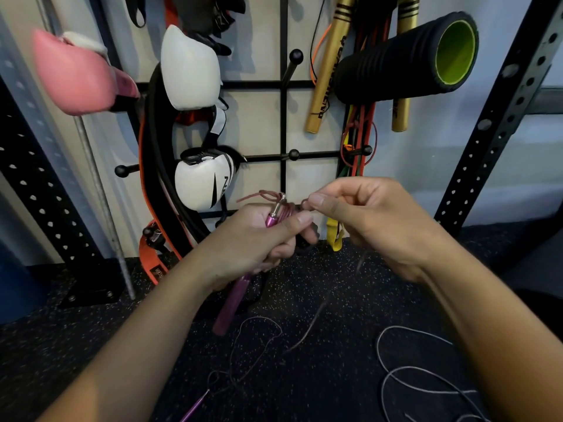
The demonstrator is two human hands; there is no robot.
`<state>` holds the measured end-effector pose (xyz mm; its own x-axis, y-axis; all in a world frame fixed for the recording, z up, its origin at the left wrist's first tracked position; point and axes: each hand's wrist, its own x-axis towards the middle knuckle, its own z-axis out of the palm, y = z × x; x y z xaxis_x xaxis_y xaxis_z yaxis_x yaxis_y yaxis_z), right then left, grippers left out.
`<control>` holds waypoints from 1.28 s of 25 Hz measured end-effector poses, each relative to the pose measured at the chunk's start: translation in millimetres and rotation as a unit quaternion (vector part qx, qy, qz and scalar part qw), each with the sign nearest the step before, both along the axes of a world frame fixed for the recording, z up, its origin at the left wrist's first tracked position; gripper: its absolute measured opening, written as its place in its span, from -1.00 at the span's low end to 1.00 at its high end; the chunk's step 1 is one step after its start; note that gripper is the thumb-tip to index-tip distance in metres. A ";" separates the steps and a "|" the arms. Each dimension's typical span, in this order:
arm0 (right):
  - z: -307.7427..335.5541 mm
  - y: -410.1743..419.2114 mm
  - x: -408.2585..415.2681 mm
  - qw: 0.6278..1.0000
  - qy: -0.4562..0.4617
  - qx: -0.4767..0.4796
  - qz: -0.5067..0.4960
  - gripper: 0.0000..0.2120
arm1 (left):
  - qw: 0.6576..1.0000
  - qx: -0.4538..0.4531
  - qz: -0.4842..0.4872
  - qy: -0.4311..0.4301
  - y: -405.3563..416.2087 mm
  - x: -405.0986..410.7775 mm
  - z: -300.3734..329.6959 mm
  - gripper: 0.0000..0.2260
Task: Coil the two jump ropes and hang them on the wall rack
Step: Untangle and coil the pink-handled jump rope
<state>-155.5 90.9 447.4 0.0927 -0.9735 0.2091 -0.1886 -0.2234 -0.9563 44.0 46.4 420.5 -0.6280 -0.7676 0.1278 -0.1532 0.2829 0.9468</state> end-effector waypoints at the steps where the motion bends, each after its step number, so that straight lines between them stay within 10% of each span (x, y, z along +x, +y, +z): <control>1: 0.5 0.9 0.4 0.999 0.026 -0.027 0.012 -0.86 | 1.000 0.018 -0.015 0.001 0.5 0.5 0.8 -0.73; 7: -8.6 -10.1 1.9 0.969 0.121 -0.188 -0.106 -0.85 | 0.996 0.058 -0.061 0.007 6.2 1.6 7.5 -0.65; 13: -6.9 -6.4 -0.9 0.991 0.059 -0.116 0.012 -0.80 | 0.978 0.093 -0.059 0.178 3.0 2.7 0.8 -0.74; 20: -1.8 -6.5 -8.7 0.983 0.082 -0.136 -0.091 -0.66 | 0.970 0.138 -0.112 0.165 6.8 1.0 2.3 -0.69; 26: -20.2 -20.5 -11.8 0.995 0.042 -0.092 -0.024 -0.83 | 0.827 0.310 -0.341 0.321 9.2 2.2 8.2 -0.70; 32: -34.3 -16.3 -3.4 0.989 0.129 -0.071 -0.014 -0.80 | 0.793 0.247 -0.058 0.554 12.0 -6.8 25.6 -0.63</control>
